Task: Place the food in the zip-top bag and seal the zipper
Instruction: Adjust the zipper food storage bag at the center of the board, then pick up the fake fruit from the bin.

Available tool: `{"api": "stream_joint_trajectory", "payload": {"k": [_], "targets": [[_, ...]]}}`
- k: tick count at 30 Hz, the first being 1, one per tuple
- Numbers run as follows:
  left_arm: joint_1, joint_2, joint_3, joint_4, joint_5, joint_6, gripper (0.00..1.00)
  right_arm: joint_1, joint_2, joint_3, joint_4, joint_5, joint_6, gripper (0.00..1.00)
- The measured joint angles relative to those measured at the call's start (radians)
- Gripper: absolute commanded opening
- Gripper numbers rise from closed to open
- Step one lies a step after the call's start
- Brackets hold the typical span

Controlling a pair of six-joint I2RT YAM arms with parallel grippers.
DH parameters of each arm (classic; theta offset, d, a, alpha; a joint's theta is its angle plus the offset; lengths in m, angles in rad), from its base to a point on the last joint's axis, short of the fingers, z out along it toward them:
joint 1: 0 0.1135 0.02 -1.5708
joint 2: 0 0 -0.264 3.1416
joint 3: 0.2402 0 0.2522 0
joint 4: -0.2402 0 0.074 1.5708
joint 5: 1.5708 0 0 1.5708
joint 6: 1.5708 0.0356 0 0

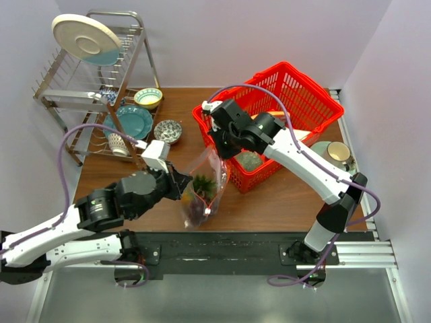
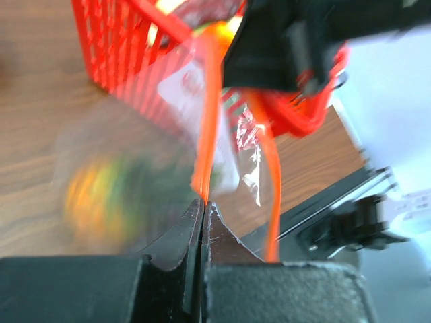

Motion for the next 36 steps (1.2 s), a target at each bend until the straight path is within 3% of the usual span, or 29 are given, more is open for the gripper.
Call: {"api": "stream_joint_trajectory", "payload": {"k": [6,9,10,13,20,24,26,27,31,36], "targets": [[0.000,0.009,-0.058,0.007,-0.001,-0.002,0.00,-0.014,0.004,0.000,0.026,-0.015,0.000,0.00],[0.000,0.004,-0.093,0.046,0.000,0.000,0.00,-0.021,0.021,0.004,0.039,-0.040,-0.001,0.23],[0.000,0.004,-0.101,0.058,-0.001,0.002,0.00,-0.026,0.031,0.006,0.042,-0.047,0.000,0.35],[0.000,0.017,-0.106,0.093,-0.009,0.021,0.00,-0.042,0.054,0.023,0.048,-0.105,0.009,0.50],[0.000,0.048,-0.105,0.157,-0.066,0.083,0.00,-0.166,0.016,0.068,0.058,-0.223,0.026,0.61],[0.000,0.026,-0.112,0.200,-0.089,0.121,0.00,-0.367,-0.069,0.068,0.059,-0.218,0.026,0.64],[0.000,0.017,-0.117,0.213,-0.099,0.135,0.00,-0.430,-0.103,0.068,0.059,-0.209,0.024,0.71],[0.000,0.015,-0.118,0.216,-0.103,0.142,0.00,-0.458,-0.119,0.068,0.059,-0.203,0.024,0.79],[0.000,0.015,-0.120,0.233,-0.106,0.168,0.00,-0.518,-0.160,0.027,0.082,-0.126,0.029,0.94],[0.000,0.015,-0.122,0.253,-0.104,0.187,0.00,-0.542,-0.134,-0.056,0.098,0.048,0.087,0.98]]}}
